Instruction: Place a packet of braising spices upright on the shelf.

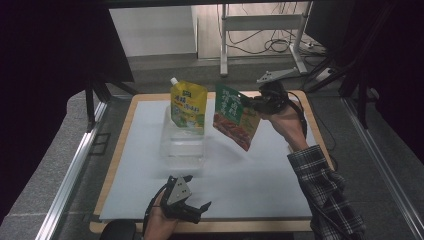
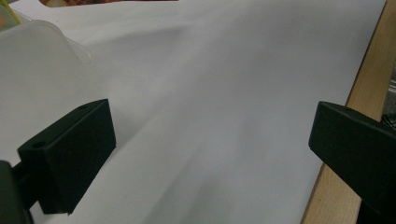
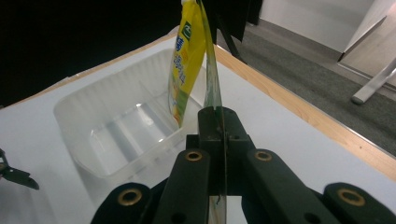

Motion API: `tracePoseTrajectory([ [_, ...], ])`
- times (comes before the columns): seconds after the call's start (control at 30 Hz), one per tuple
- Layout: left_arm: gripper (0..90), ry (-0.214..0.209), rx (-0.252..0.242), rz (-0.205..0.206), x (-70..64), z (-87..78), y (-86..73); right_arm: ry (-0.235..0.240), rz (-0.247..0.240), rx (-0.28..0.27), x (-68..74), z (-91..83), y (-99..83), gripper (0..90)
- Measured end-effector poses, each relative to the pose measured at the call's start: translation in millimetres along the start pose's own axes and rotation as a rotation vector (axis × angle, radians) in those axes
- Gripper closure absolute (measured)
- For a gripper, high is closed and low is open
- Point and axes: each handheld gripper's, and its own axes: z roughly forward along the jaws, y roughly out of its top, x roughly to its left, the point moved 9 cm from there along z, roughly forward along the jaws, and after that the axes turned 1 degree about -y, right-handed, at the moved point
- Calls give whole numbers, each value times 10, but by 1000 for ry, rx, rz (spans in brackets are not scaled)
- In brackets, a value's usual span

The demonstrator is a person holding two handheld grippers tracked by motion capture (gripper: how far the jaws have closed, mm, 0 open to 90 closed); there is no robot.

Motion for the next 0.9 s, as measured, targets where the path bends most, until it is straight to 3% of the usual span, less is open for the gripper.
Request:
tracePoseTrajectory([
  [0.57,4,-2,0,2,-11,12,0,65,-6,-29,138,-135,195,893],
  [0.9,4,-2,-1,-1,-9,7,2,107,-13,-28,234,-81,283,893],
])
